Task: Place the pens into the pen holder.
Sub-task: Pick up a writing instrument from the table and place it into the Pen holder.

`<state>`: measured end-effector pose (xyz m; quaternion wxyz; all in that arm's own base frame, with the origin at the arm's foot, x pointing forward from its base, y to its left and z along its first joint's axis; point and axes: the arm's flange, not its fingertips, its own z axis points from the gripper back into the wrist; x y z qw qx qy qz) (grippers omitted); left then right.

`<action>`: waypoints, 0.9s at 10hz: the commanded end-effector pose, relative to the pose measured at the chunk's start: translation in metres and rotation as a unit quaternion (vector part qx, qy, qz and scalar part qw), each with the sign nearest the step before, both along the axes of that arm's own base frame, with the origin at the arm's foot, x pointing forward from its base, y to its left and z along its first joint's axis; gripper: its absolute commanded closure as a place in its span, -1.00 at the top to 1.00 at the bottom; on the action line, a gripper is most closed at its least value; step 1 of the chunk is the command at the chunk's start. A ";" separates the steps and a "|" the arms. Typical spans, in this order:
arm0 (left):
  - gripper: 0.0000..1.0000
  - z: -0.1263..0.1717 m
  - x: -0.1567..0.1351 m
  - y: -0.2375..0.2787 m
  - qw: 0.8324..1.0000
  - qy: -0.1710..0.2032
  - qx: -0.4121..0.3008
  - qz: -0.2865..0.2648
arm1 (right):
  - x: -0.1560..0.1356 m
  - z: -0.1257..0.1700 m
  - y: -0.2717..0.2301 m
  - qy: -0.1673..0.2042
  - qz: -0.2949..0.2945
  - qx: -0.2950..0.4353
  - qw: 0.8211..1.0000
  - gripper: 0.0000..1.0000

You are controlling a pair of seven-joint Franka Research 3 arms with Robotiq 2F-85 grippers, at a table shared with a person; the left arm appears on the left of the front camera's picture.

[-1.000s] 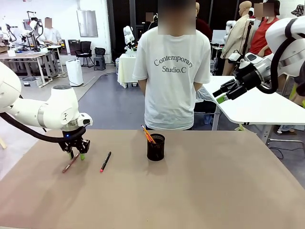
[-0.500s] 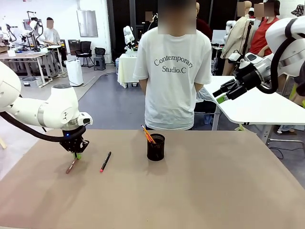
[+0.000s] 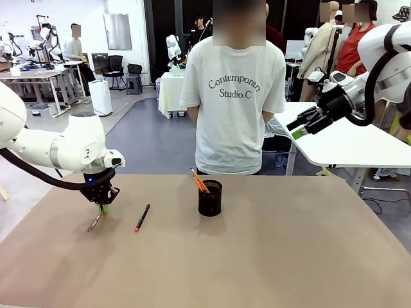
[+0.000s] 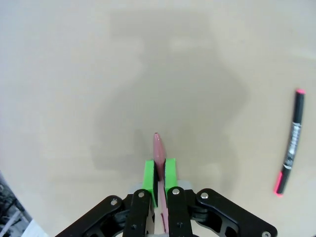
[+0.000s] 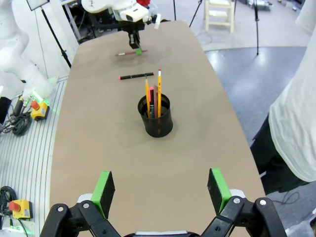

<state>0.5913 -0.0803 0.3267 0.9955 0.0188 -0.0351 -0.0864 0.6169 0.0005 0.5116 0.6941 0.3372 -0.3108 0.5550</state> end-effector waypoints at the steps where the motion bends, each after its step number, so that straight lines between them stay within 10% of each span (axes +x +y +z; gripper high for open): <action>1: -1.00 0.039 -0.011 -0.001 0.999 0.020 -0.032 -0.029 | 0.000 0.002 0.001 -0.002 0.000 0.000 1.000 1.00; 3: -1.00 0.087 -0.011 0.001 0.985 0.030 -0.144 -0.087 | 0.000 0.002 0.001 -0.002 0.000 0.000 1.000 1.00; 6: -1.00 0.128 -0.009 0.022 0.922 0.003 -0.339 -0.188 | 0.000 0.002 0.001 -0.002 0.000 0.000 1.000 1.00; 9: -1.00 0.147 -0.020 0.040 0.843 -0.136 -0.470 -0.223 | 0.000 0.002 0.001 -0.002 0.000 0.000 1.000 1.00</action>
